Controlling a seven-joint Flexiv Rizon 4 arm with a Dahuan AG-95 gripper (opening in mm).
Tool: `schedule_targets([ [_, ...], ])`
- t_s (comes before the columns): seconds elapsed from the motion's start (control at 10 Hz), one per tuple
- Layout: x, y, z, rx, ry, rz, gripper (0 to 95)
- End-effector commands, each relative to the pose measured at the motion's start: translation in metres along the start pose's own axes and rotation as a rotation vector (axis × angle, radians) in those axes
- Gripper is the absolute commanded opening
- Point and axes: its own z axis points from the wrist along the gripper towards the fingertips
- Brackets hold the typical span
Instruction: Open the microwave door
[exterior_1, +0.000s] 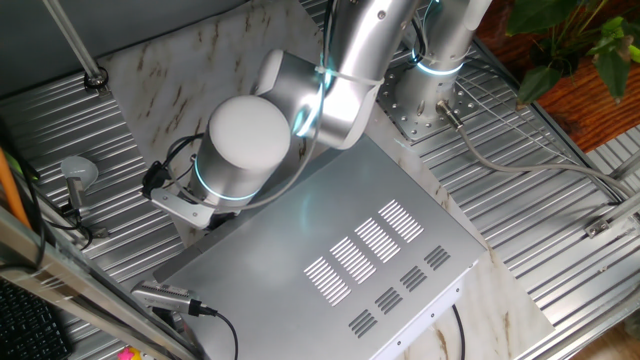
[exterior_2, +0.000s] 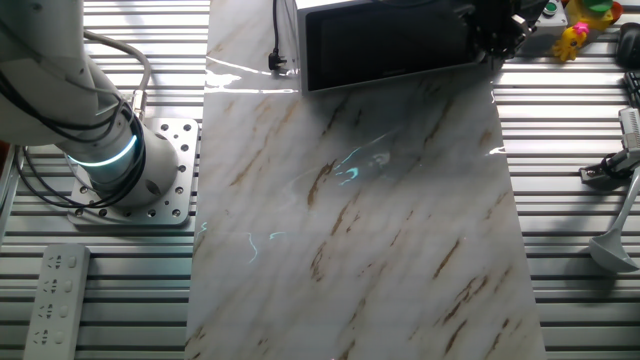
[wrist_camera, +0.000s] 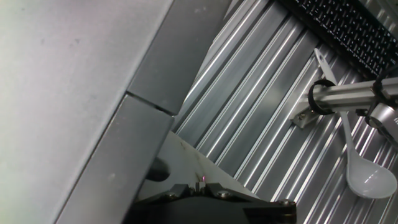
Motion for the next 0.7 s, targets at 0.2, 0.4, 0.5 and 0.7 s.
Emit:
schedule_targets([
  [0.2, -0.0008, 0.0203, 0.0037, -0.001, 0.003, -0.003, 0.0],
  [0.4, -0.0008, 0.0203, 0.0037, -0.009, 0.001, 0.006, 0.0],
  [0.5, -0.0008, 0.0203, 0.0037, -0.008, 0.001, 0.006, 0.0],
  [0.7, -0.0008, 0.0203, 0.0037, -0.008, 0.002, 0.002, 0.0],
])
